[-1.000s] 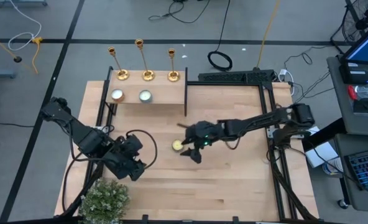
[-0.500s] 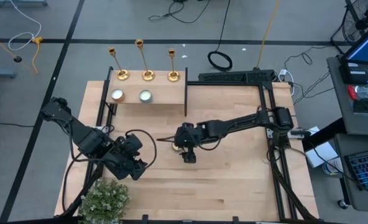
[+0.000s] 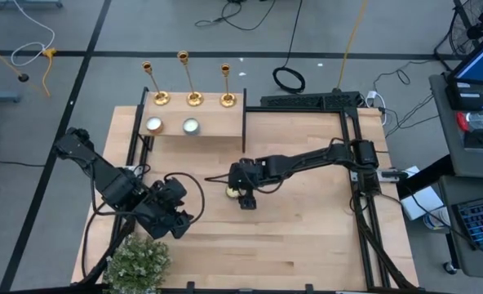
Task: Pick & Place candle stick holders
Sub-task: Put the white scented candle on the shelf
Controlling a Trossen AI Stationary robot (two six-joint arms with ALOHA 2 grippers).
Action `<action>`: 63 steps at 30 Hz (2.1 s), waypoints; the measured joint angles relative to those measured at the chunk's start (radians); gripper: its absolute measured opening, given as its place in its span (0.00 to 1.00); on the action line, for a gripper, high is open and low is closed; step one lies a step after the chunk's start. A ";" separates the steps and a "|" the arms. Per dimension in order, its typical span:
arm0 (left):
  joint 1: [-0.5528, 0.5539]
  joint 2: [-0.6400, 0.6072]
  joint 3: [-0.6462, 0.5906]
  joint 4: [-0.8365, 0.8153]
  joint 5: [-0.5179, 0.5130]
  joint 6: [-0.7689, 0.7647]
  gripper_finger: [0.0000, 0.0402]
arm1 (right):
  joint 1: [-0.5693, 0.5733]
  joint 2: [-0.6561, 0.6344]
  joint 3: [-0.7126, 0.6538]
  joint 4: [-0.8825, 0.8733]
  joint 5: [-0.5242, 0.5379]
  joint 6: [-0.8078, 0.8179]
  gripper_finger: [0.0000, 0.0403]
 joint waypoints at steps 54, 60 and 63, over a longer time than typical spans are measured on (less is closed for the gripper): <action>0.012 0.000 -0.001 0.048 0.001 0.011 0.71 | 0.019 0.157 -0.001 0.153 -0.051 0.131 0.88; 0.012 0.000 -0.001 0.047 0.001 0.018 0.71 | 0.009 0.157 -0.001 0.149 -0.053 0.173 0.88; 0.012 0.000 -0.001 0.047 0.001 0.023 0.71 | 0.009 0.157 -0.001 0.144 -0.051 0.185 0.86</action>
